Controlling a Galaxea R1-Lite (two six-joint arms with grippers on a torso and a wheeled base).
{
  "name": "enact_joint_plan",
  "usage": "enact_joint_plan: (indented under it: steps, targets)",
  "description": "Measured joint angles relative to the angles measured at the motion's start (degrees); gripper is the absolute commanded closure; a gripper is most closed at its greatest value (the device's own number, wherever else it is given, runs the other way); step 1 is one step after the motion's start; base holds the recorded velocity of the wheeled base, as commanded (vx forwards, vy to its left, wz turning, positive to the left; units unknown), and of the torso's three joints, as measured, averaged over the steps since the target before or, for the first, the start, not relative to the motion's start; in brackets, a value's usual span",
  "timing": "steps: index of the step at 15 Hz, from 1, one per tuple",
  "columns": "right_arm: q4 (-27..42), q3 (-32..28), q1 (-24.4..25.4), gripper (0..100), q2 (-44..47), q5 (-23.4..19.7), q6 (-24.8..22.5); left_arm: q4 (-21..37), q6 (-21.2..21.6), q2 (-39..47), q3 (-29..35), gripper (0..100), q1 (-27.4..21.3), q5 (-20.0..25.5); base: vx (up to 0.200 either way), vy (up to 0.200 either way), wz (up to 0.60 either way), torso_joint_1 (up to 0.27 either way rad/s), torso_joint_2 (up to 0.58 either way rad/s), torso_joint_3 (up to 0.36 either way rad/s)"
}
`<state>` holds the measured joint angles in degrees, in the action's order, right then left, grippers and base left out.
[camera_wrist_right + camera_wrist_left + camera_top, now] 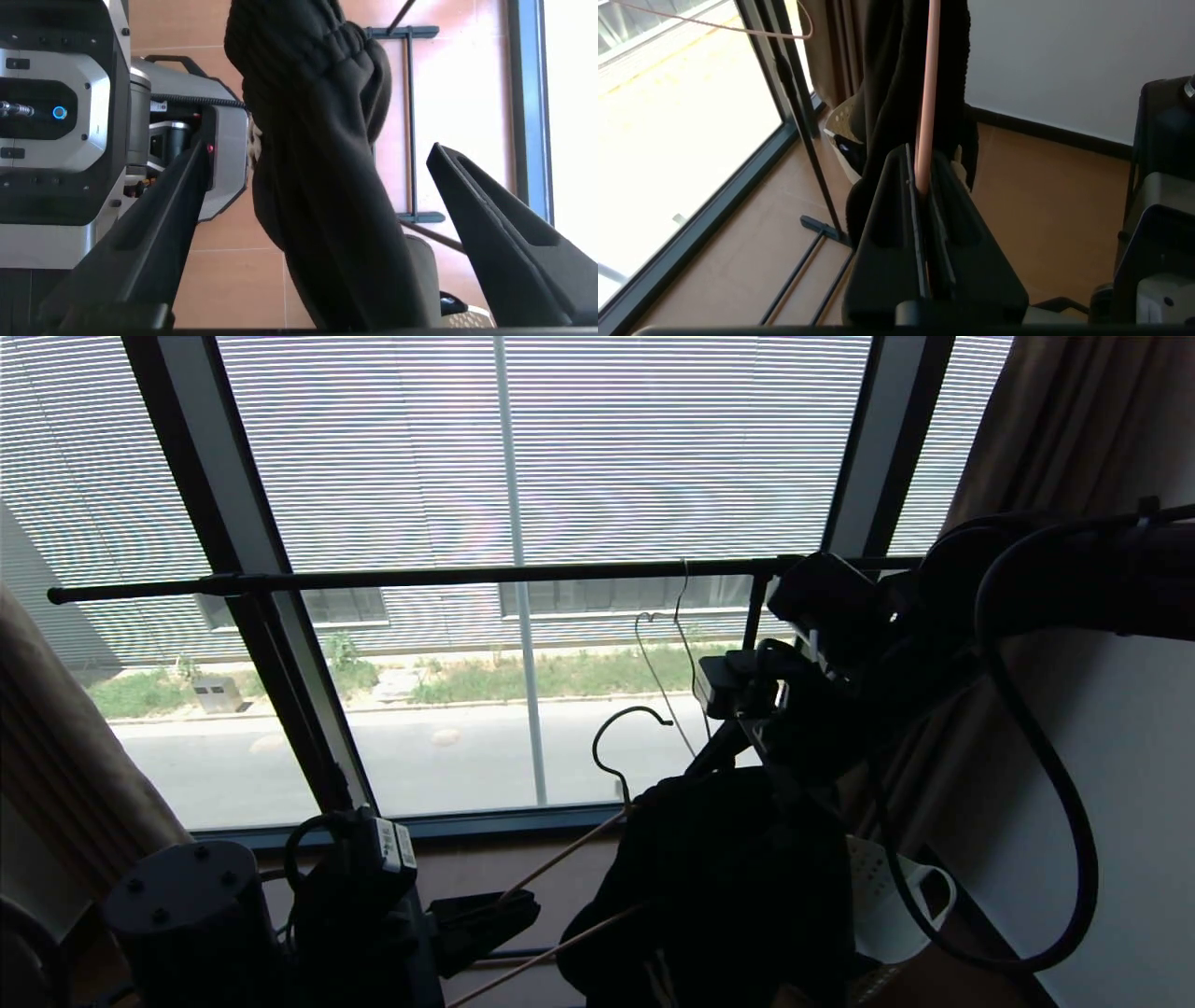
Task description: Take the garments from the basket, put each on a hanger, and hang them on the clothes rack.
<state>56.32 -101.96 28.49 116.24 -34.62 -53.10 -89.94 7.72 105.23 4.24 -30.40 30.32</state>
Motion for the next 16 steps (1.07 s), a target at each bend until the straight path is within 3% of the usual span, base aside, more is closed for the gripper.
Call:
enact_joint_plan:
  steps: [9, 10, 16]
  targets:
    - [-0.2, -0.4, -0.1, 0, 1.0, 0.2, 0.0, 0.0, -0.1, 0.0, 0.1, 100, 0.0, 0.0, 0.000, 0.000, 0.00, 0.000, 0.00, 0.000]
    - [-0.2, -0.4, -0.1, 100, 1.0, 0.2, 0.0, 0.0, -0.1, 0.0, 0.1, 100, 0.0, 0.0, 0.000, 0.000, 0.00, 0.000, 0.00, 0.000]
    - [-0.1, -0.4, -0.1, 100, 1.5, 0.2, 0.3, 0.0, -0.2, -0.4, 0.0, 100, 0.0, 0.0, 0.000, 0.000, 0.00, 0.000, 0.00, 0.000]
